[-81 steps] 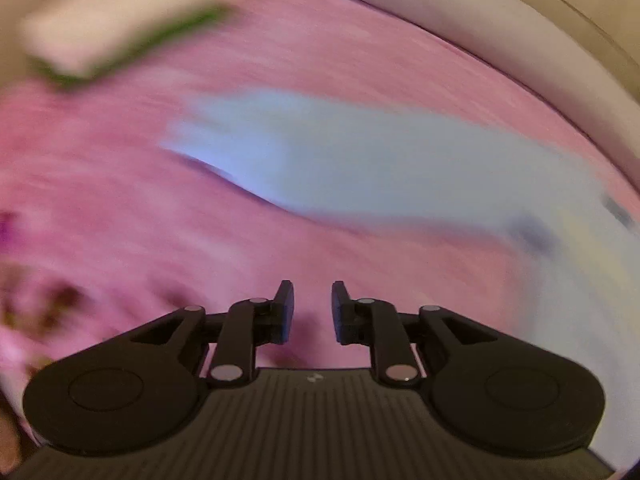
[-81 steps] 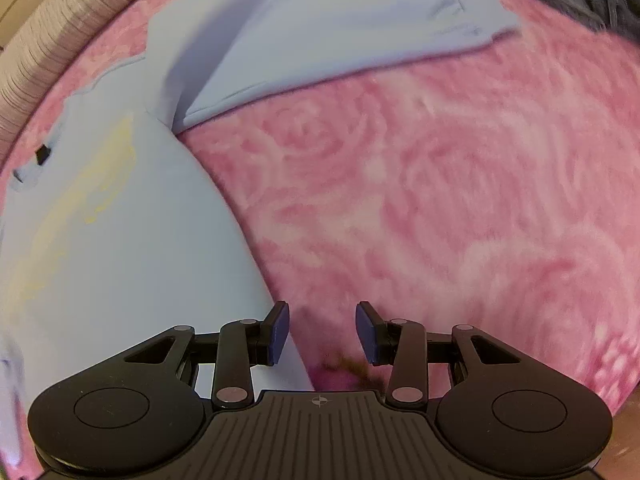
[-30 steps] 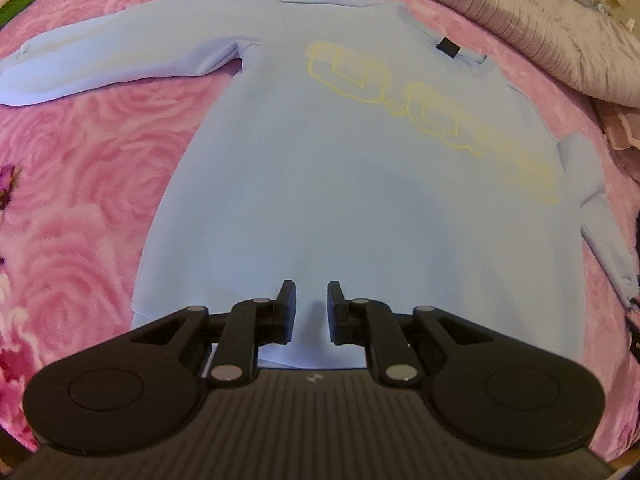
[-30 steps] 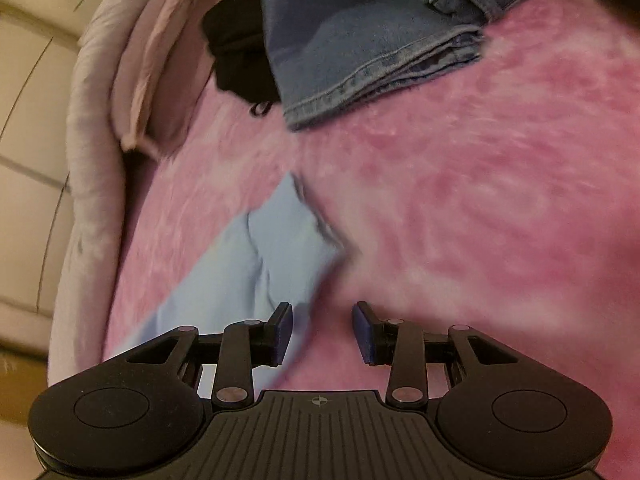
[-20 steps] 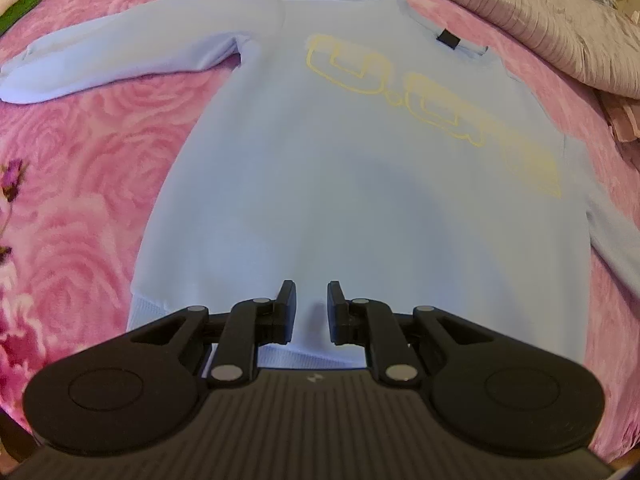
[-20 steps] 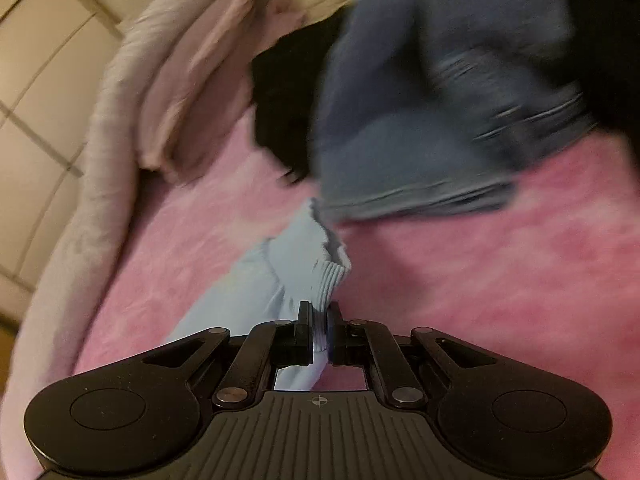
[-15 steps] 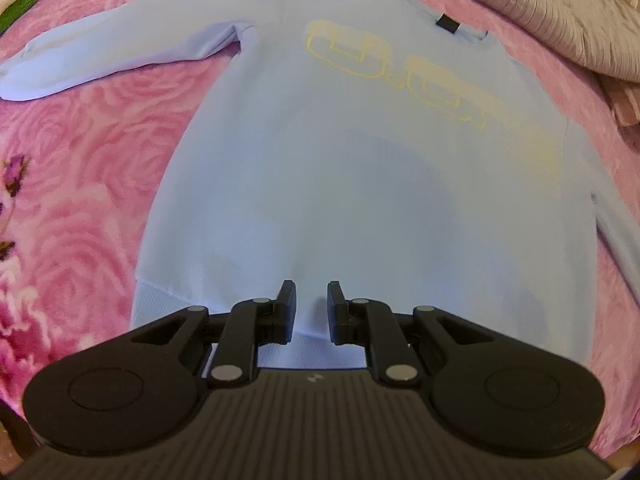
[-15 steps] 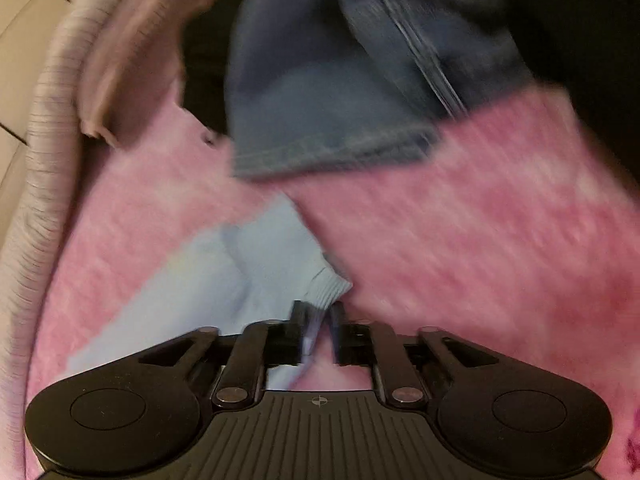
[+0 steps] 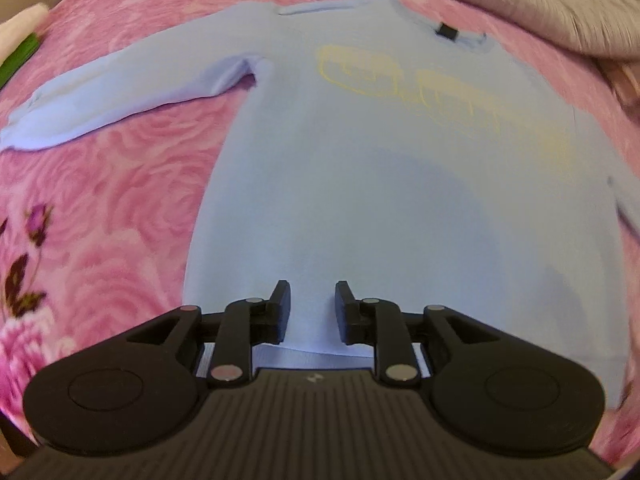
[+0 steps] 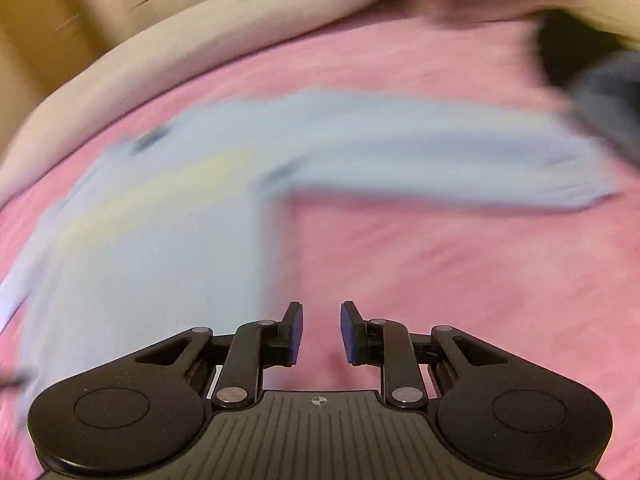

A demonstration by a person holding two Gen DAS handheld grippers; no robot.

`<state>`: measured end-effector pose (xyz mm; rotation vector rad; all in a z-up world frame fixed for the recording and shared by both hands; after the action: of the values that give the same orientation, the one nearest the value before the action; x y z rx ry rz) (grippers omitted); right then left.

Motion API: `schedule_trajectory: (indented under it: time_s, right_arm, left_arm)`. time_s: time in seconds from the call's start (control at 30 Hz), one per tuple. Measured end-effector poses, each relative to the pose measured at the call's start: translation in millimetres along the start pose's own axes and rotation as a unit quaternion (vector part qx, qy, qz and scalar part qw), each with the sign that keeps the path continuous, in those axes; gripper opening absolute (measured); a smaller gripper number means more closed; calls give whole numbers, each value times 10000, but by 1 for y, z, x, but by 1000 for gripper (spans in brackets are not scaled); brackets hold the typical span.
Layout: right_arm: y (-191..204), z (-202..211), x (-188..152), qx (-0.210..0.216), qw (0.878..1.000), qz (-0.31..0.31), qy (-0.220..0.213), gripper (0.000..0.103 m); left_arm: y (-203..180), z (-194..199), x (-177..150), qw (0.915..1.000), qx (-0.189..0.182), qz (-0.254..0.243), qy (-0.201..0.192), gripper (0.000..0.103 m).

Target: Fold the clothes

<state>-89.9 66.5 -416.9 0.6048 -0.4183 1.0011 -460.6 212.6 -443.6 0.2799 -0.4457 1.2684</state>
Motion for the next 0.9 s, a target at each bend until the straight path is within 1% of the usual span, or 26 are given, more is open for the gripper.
schedule_trajectory:
  time_s: [0.03, 0.07, 0.13, 0.17, 0.23, 0.3, 0.33, 0.37, 0.43, 0.47, 0.5, 0.57, 0.63, 0.67, 0.77, 0.87, 0.9]
  right_arm:
    - [20, -1, -17, 137, 9998, 128, 113, 23]
    - [34, -4, -35, 169, 9992, 239, 269, 23]
    - [48, -7, -68, -64, 9960, 619, 642, 23]
    - [54, -8, -84, -182, 9933, 810, 806, 23]
    - [59, 3, -93, -444, 9888, 1169, 819, 23]
    - [60, 10, -103, -692, 9839, 944, 1347, 23]
    - [55, 13, -113, -884, 9758, 714, 1867, 23]
    - [52, 16, -123, -1111, 9659, 488, 2289, 23]
    - [46, 35, -129, -1326, 9577, -177, 2546, 23]
    - [48, 48, -124, -1319, 9604, -491, 2404, 23]
    - [52, 60, -118, -1322, 9630, -671, 2252, 23]
    - [64, 79, -99, -1266, 9683, -886, 1962, 23]
    - [84, 96, -77, -1140, 9751, -943, 1650, 24]
    - [98, 99, -62, -1081, 9787, -972, 1451, 24]
    - [125, 127, -26, -1012, 9850, -1088, 876, 26]
    - [144, 158, -2, -1036, 9885, -1041, 360, 28]
    - [151, 169, 5, -1040, 9891, -1003, 268, 29]
  left_arm:
    - [2, -4, -5, 10000, -10, -55, 71, 22]
    - [4, -7, -9, 9998, -20, -110, 141, 23]
    - [9, -3, -20, 9996, -184, -199, 121, 25]
    - [12, 1, -25, 9991, -272, -290, 175, 26]
    - [19, 12, -39, 9968, -303, -463, 585, 26]
    - [29, 24, -55, 9931, -257, -527, 1016, 26]
    - [35, 33, -60, 9912, -221, -528, 1197, 26]
    - [40, 44, -62, 9901, -206, -512, 1292, 26]
    - [45, 67, -56, 9904, -241, -491, 1267, 26]
    - [47, 80, -50, 9910, -259, -502, 1215, 26]
    - [48, 92, -41, 9914, -289, -553, 1151, 26]
    - [46, 118, -14, 9923, -383, -757, 905, 26]
    - [43, 145, 16, 9928, -449, -981, 511, 27]
    - [42, 159, 31, 9927, -493, -1058, 302, 29]
    - [43, 203, 69, 9914, -641, -1105, -286, 36]
    - [42, 231, 78, 9887, -751, -1202, -498, 40]
    - [41, 240, 80, 9876, -788, -1238, -553, 40]
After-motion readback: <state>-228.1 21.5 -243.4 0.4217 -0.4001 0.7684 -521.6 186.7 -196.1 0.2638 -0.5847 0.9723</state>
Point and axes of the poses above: each gripper's, at about its wrist camera, not at the fingertips, and z roughly against the way its jaws point, y to its left, x to its top, the point moved 8 cm from there along -z, roughly the way its jaws point, and after that the axes turned 6 degrees about -y, right-handed, at the moved point
